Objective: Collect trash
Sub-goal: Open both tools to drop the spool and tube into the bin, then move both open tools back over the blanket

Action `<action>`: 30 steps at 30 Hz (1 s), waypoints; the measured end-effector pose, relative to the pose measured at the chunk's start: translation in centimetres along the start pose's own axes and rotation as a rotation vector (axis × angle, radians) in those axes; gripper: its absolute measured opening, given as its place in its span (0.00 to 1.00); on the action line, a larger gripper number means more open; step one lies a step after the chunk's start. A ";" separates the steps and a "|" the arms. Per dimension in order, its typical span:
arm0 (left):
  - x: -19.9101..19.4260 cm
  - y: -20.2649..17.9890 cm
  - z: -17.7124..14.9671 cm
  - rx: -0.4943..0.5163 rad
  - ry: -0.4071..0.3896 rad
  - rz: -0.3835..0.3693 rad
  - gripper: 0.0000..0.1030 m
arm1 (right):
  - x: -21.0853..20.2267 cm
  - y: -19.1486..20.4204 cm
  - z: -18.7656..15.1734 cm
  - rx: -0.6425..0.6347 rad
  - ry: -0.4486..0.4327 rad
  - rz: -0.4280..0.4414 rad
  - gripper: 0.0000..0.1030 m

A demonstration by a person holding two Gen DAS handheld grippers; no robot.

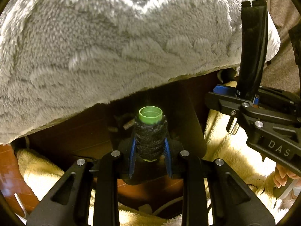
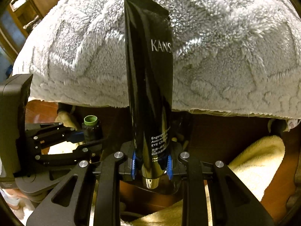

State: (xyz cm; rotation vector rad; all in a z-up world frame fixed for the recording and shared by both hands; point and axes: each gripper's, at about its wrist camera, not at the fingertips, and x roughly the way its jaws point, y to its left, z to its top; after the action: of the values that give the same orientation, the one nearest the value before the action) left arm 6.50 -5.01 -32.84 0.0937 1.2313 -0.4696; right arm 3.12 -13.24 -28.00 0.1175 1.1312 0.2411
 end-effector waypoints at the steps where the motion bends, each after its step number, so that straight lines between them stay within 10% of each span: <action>1: 0.0 0.1 0.1 0.002 0.001 0.002 0.24 | 0.0 0.0 0.2 0.002 -0.001 -0.001 0.25; 19: -3.7 0.5 0.8 0.009 -0.033 0.040 0.49 | -4.1 -0.5 2.5 0.028 -0.082 -0.025 0.48; 30: -12.1 -0.2 3.0 0.047 -0.240 0.107 0.78 | -11.5 -0.6 5.3 0.021 -0.292 -0.118 0.83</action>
State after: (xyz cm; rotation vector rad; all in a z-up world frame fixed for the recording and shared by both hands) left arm 6.01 -2.54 -20.60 0.1379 0.9751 -0.4041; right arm 3.34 -16.51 -15.80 0.1002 0.8466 0.1024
